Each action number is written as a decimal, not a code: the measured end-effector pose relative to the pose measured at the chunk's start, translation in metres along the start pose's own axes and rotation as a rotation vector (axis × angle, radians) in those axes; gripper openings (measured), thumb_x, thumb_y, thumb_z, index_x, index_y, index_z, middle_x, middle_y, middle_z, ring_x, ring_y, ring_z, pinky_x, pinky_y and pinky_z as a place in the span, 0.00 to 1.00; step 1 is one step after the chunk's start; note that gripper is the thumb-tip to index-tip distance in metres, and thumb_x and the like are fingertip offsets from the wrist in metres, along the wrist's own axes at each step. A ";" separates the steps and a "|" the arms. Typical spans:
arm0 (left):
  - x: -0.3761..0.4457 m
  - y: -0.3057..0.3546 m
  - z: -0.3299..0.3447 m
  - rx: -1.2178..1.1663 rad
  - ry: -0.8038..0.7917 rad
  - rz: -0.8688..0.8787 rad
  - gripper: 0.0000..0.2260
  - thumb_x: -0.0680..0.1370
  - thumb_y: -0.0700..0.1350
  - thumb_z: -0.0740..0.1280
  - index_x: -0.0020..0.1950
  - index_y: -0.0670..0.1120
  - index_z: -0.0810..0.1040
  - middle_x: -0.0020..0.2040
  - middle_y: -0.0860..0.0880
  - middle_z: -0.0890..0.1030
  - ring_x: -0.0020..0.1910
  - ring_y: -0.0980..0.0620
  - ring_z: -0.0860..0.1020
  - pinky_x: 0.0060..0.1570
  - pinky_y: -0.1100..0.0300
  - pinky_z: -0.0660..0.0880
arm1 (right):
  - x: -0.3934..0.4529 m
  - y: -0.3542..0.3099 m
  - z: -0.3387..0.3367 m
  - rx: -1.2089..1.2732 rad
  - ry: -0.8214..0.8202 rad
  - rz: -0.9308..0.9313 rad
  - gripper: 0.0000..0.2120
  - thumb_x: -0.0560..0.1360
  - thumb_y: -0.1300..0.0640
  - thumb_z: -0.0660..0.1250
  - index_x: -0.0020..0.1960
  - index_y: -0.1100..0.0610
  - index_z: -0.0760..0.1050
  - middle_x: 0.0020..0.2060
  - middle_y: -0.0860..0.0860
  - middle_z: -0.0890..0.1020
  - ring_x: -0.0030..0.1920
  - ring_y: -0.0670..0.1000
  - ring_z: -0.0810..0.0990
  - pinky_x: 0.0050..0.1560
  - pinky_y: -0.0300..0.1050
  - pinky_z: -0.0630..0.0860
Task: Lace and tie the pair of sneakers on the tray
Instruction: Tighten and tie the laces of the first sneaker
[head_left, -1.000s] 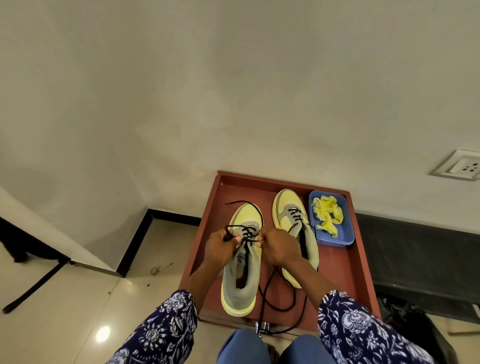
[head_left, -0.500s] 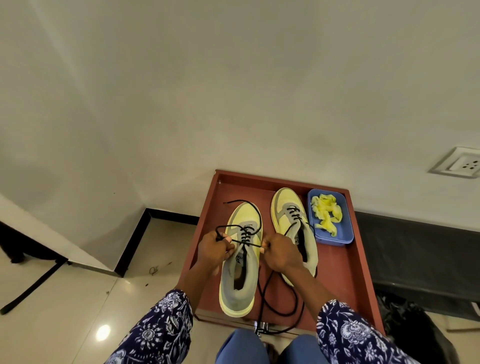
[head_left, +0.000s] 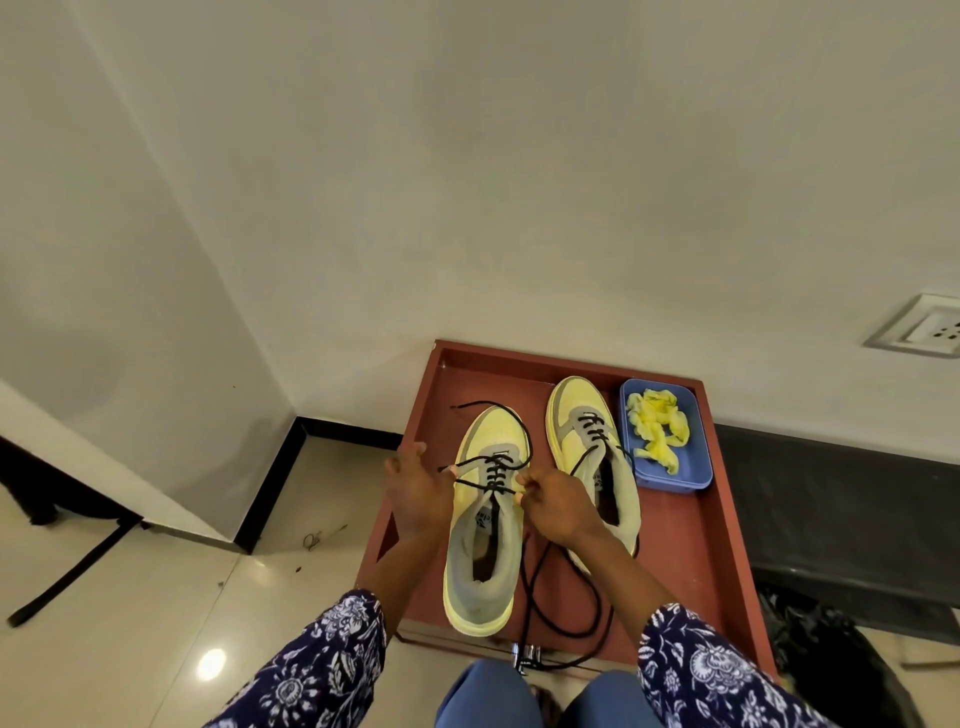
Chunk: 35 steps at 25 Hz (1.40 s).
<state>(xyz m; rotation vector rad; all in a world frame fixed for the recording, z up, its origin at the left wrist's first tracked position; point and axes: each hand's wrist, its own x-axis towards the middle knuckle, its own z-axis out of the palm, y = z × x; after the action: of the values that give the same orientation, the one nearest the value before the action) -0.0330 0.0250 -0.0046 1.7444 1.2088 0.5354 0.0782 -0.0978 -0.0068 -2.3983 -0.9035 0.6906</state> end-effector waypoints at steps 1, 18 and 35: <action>0.001 -0.002 0.002 0.091 -0.040 0.157 0.11 0.75 0.37 0.66 0.57 0.42 0.74 0.55 0.47 0.72 0.49 0.53 0.71 0.47 0.65 0.67 | 0.000 -0.003 0.001 0.014 0.003 -0.023 0.14 0.76 0.61 0.61 0.61 0.59 0.74 0.57 0.56 0.80 0.59 0.55 0.77 0.57 0.41 0.71; 0.007 -0.009 0.016 0.493 -0.443 0.340 0.08 0.78 0.41 0.59 0.51 0.41 0.77 0.46 0.41 0.82 0.43 0.43 0.80 0.45 0.49 0.79 | 0.004 -0.013 0.017 -0.125 0.061 -0.009 0.08 0.76 0.61 0.60 0.52 0.63 0.73 0.50 0.61 0.80 0.52 0.60 0.78 0.42 0.40 0.64; 0.007 -0.010 0.013 0.533 -0.438 0.340 0.07 0.78 0.42 0.60 0.49 0.40 0.75 0.48 0.42 0.79 0.45 0.44 0.77 0.47 0.49 0.77 | 0.003 -0.011 0.015 -0.078 0.049 0.048 0.09 0.75 0.62 0.59 0.51 0.63 0.75 0.50 0.62 0.80 0.51 0.61 0.79 0.47 0.47 0.74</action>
<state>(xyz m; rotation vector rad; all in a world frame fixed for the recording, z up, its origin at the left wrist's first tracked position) -0.0248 0.0263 -0.0206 2.3864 0.7824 -0.0032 0.0660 -0.0843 -0.0125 -2.5022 -0.8701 0.6219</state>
